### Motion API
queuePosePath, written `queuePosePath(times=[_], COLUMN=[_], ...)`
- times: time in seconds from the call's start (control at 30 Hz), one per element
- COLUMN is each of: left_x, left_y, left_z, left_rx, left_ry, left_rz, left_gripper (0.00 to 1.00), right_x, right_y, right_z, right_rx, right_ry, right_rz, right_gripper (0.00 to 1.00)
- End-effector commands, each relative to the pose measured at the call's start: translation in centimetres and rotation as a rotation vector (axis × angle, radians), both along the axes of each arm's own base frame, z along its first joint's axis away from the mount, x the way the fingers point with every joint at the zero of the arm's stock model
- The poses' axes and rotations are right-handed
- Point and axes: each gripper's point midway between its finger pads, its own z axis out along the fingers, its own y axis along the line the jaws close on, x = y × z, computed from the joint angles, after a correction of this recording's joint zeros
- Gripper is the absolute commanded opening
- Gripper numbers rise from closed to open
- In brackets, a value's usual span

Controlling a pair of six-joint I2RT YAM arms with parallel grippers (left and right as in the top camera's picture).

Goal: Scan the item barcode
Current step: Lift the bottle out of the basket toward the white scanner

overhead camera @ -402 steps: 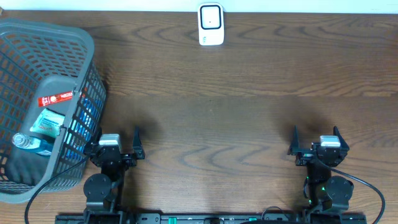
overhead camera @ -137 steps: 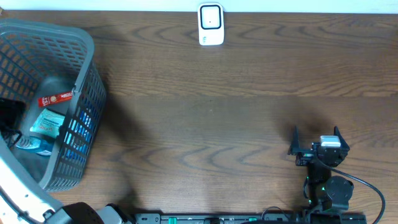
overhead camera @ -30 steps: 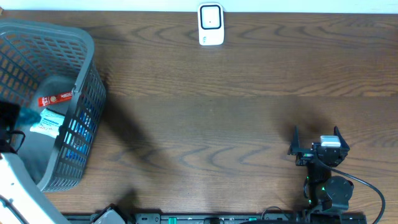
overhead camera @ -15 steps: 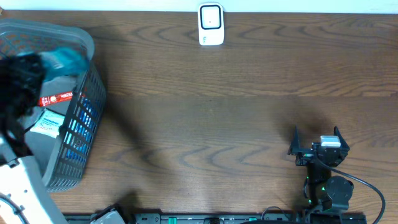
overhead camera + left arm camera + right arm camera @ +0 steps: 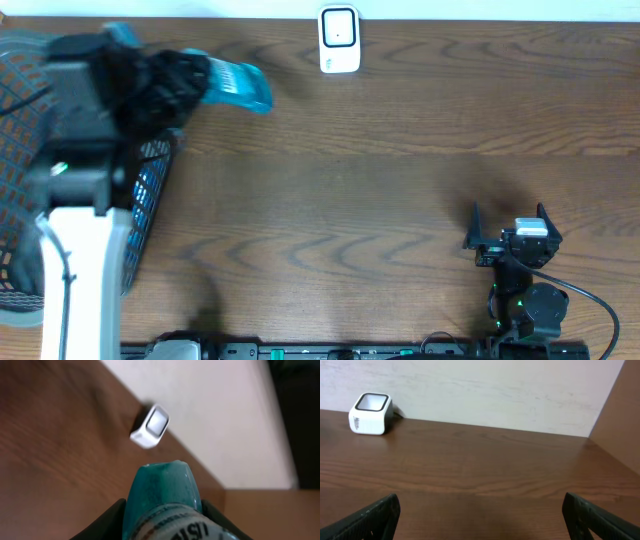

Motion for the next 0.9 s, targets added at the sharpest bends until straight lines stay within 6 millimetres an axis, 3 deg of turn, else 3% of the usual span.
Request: queuePosePath(times=[0.0,0.27,0.5,0.73,0.87], left_x=[1.3,2.1,0.7,-0.3,-0.7], left_y=[-2.0,-7.7,-11.2,-15.6,-17.1], left_z=[-0.3,-6.7,-11.7,-16.2,-19.5], left_rx=[0.035,0.133,0.2,0.247,0.296], left_ry=[0.007,0.176,0.313,0.373,0.417], left_rz=[0.017,0.022,0.168,0.226,0.244], left_gripper=[0.44,0.44,0.44,0.44,0.44], right_x=[0.0,0.0,0.0,0.0,0.0], right_y=[0.1,0.1,0.1,0.1,0.1], right_z=[0.0,0.0,0.0,0.0,0.0], right_rx=[0.011,0.011,0.011,0.011,0.011], right_ry=[-0.002,-0.002,-0.002,-0.002,-0.002], right_rz=[0.003,0.003,0.003,0.003,0.003], right_gripper=[0.99,0.99,0.99,0.99,0.99])
